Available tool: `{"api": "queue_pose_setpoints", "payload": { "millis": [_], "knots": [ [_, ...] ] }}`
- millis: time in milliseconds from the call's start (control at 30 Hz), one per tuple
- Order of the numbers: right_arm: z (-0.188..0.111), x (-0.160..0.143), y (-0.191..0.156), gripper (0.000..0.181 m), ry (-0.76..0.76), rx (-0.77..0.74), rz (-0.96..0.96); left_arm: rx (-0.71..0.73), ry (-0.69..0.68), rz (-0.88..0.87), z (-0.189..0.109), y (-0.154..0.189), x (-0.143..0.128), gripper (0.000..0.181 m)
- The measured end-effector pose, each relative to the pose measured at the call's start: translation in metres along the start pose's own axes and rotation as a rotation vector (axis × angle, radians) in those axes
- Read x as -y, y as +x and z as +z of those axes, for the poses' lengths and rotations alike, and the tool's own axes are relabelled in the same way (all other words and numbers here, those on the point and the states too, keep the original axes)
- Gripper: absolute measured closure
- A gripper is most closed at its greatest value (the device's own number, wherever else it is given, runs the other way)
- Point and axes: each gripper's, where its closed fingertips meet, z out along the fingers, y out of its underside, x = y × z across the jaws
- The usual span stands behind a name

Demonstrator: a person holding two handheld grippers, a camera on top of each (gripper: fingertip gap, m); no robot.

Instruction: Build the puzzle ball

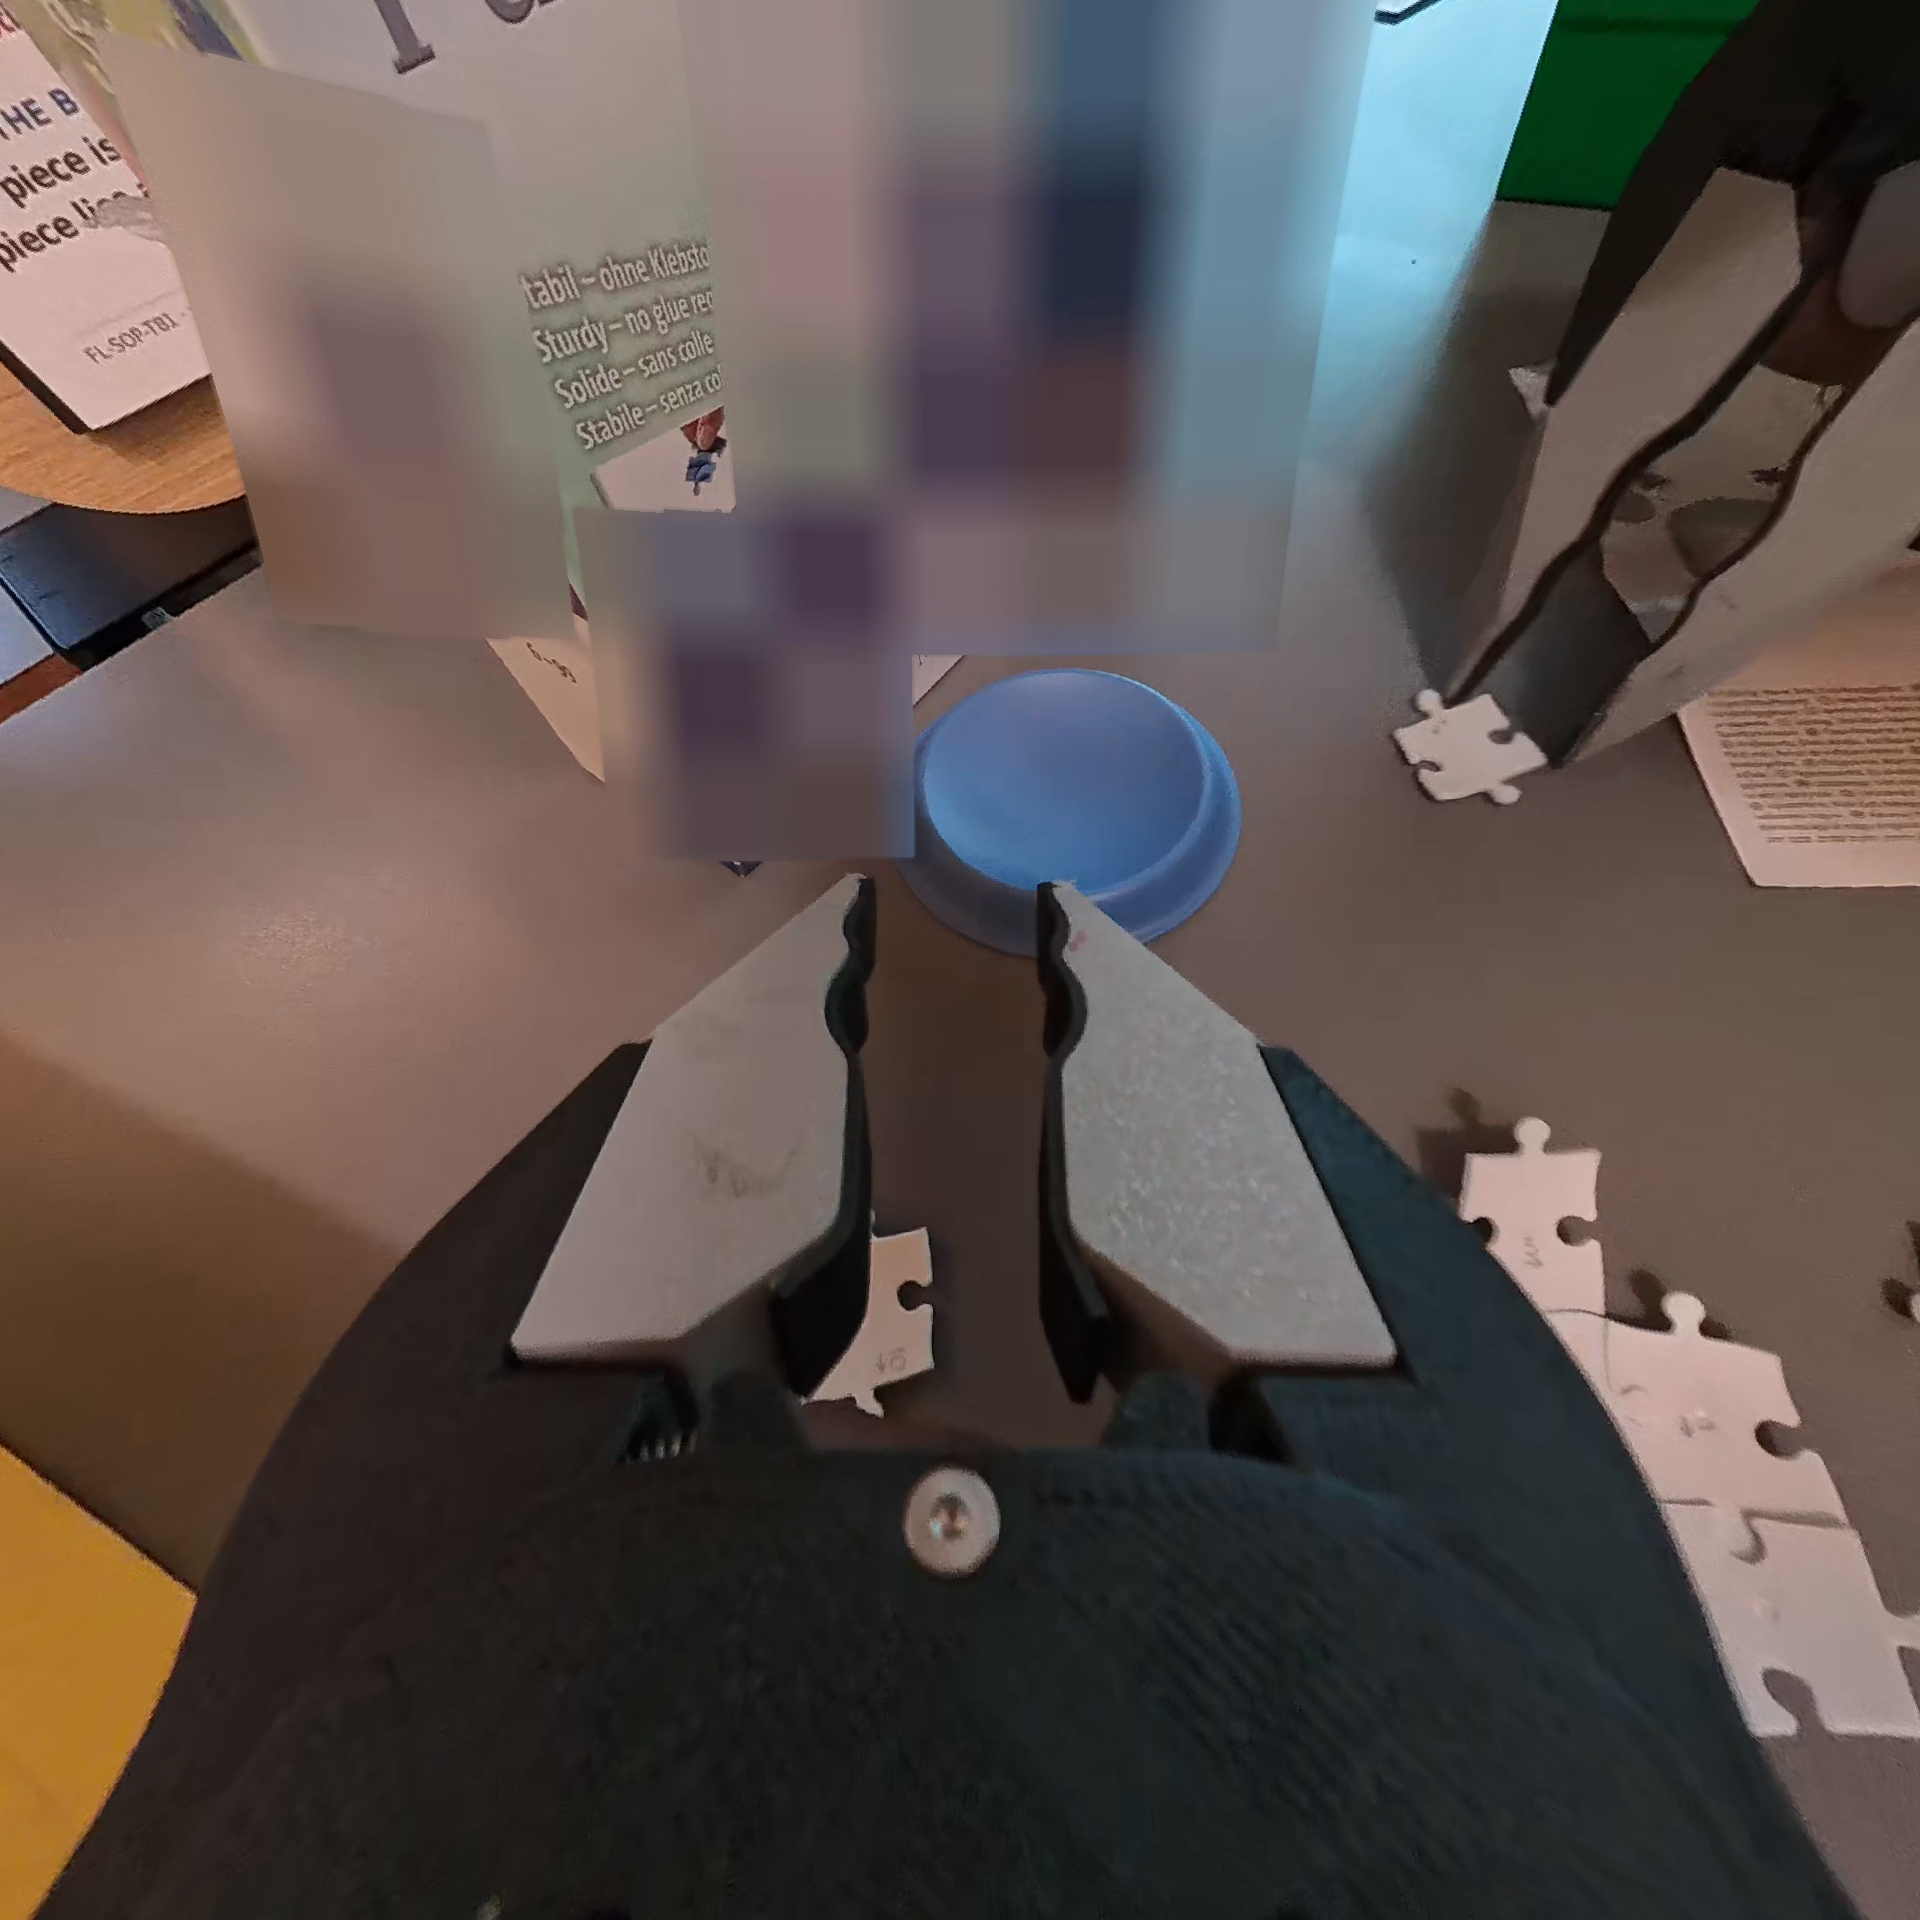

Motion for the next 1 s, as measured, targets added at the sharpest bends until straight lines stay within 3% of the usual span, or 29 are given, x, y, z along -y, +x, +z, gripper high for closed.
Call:
{"api": "queue_pose_setpoints", "payload": {
  "millis": [433,1000],
  "knots": [
    [-0.006,0.002,0.008,0.151,0.008,-0.054,0.003,-0.003,-0.006,-0.005,0.000,-0.001,-0.001,0.153],
    [-0.001,-0.001,-0.023,0.153,-0.025,0.079,-0.062,-0.002,-0.026,-0.006,0.003,-0.002,-0.006,0.154]
  ]
}}
